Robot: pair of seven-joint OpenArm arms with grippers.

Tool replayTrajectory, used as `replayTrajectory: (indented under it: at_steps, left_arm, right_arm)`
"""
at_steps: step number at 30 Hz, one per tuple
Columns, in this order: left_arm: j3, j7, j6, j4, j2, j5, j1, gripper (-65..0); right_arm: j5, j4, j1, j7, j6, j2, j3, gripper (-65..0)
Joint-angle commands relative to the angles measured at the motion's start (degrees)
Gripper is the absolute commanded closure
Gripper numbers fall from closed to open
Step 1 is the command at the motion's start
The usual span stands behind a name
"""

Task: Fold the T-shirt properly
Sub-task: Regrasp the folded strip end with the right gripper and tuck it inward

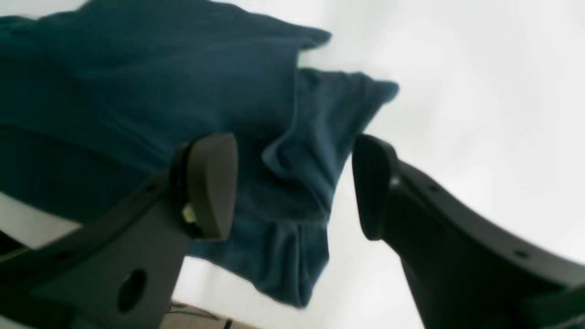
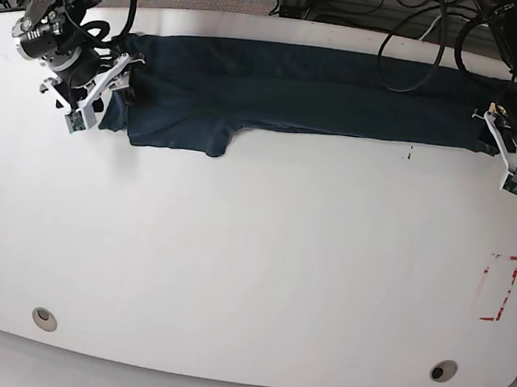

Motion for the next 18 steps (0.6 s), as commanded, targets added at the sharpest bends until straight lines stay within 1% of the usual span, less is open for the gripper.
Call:
replayTrajectory:
  at_steps: [1, 4, 5, 11, 13, 15, 18]
  left_arm:
    - [-1.02, -0.17, 0.36, 0.9, -0.53, -0.08, -0.86, -40.8]
    - [-0.84, -0.17, 0.36, -0.68, 0.52, -0.08, -0.77, -40.8]
    - [-0.84, -0.26, 0.36, -1.82, 0.79, -0.08, -0.77, -40.8]
    - [-1.02, -0.43, 0.36, -8.77, 0.61, -0.08, -0.68, -40.8]
    - [-1.02, -0.43, 0.36, -10.26, 0.52, -0.08, -0.42, -40.8]
    - [-1.02, -0.69, 0.36, -11.23, 0.52, -0.08, 1.16, -40.8]
    - [-0.84, -2.72, 0.36, -12.73, 0.52, -0.08, 1.87, -40.8]
  right_arm:
    - [0.66, -0.26, 1.87, 1.28, -0.03, -0.37, -0.89, -37.6]
    - [-2.24, -2.54, 4.77, 1.28, -0.03, -0.46, -1.06, -37.7]
    - [-3.91, -3.86, 6.88, 1.28, -0.03, -0.64, -1.15, -37.7]
    - [-9.36, -12.48, 14.79, 1.28, -0.03, -0.55, -1.59, -37.7]
    - [-9.98, -15.38, 16.46, 1.28, -0.03, -0.02, -2.38, -37.7]
    - [-9.63, -17.75, 16.99, 1.28, -0.03, 1.65, -3.0, -37.7]
    - [-9.45, -22.06, 19.45, 1.28, -0.03, 2.0, -4.32, -37.7]
